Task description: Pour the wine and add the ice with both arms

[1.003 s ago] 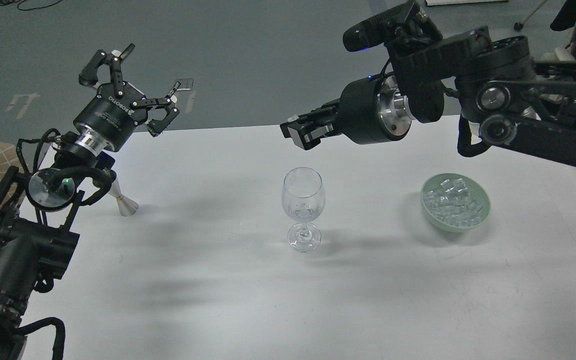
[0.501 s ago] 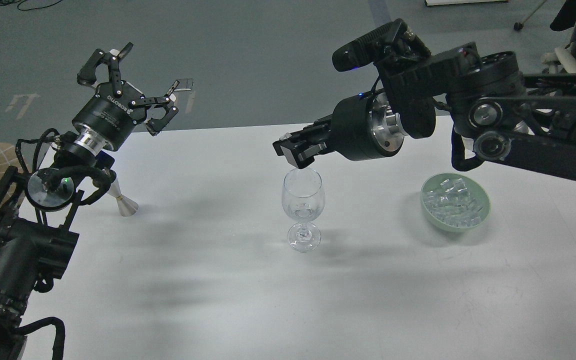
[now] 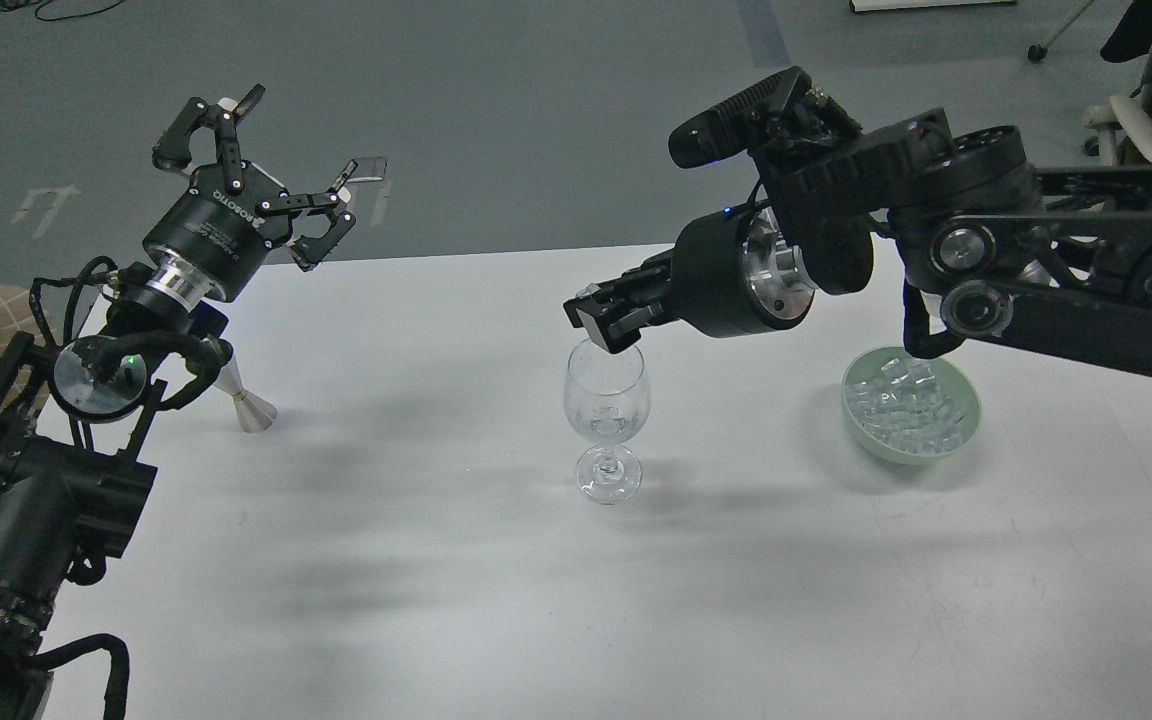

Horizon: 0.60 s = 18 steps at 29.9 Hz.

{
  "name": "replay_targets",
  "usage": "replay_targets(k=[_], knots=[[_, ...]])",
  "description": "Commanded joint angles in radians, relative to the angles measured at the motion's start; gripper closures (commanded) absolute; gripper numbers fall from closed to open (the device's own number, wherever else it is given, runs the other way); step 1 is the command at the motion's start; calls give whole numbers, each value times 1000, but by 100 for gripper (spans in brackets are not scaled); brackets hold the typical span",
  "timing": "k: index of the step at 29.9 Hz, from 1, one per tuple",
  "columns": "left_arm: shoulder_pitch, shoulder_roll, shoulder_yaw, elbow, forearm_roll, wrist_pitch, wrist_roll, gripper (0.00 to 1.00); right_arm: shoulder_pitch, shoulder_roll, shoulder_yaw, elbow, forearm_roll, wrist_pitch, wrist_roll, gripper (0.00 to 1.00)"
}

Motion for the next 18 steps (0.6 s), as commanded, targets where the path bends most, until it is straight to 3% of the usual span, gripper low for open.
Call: replay_targets(k=[1, 18], knots=[[-1, 0, 1, 0, -2, 0, 0, 2, -7, 0, -3, -2, 0, 0, -10, 100], [0, 0, -4, 2, -2, 0, -1, 2, -38, 8, -4, -7, -2, 0, -33, 100]])
